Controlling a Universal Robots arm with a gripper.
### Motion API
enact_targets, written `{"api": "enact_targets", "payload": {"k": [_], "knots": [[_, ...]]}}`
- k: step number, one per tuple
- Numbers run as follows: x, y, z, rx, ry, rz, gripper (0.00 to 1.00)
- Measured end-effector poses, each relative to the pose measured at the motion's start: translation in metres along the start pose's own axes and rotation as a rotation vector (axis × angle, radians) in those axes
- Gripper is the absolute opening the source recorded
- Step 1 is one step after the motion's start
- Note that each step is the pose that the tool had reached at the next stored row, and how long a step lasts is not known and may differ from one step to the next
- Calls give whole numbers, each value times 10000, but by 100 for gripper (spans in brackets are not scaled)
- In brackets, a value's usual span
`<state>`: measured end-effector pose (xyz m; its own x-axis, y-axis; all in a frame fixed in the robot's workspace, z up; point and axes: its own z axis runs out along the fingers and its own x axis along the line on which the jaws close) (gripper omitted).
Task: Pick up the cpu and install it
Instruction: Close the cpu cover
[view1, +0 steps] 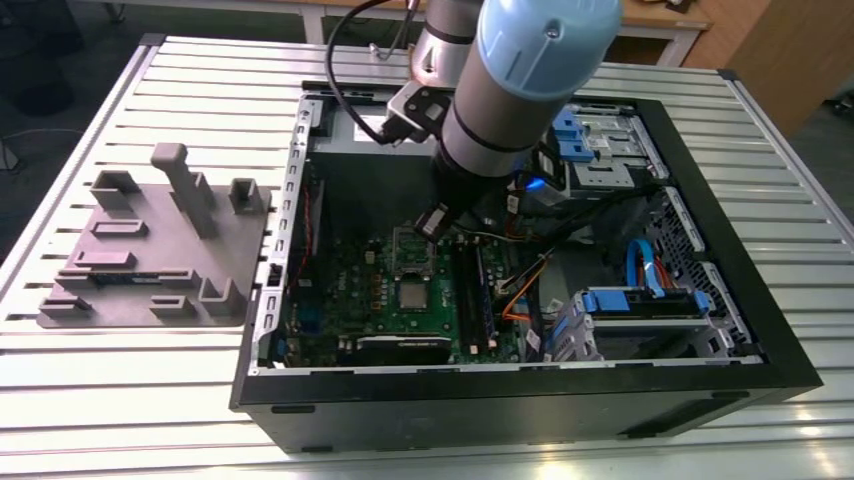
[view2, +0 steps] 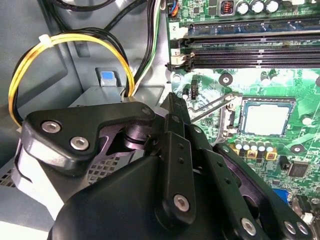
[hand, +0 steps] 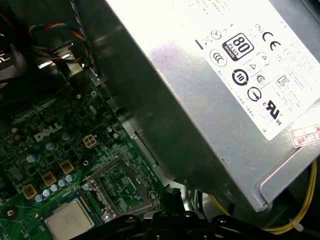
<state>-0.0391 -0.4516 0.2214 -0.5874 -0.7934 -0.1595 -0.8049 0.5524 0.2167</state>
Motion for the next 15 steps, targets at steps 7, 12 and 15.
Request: {"api": "enact_targets", "payload": {"k": [7, 12, 15], "knots": [[-2, 10, -26, 65, 86, 7, 10], [-3, 22, -51, 129, 174, 14, 10], [-6, 33, -77, 139, 186, 14, 10]]}}
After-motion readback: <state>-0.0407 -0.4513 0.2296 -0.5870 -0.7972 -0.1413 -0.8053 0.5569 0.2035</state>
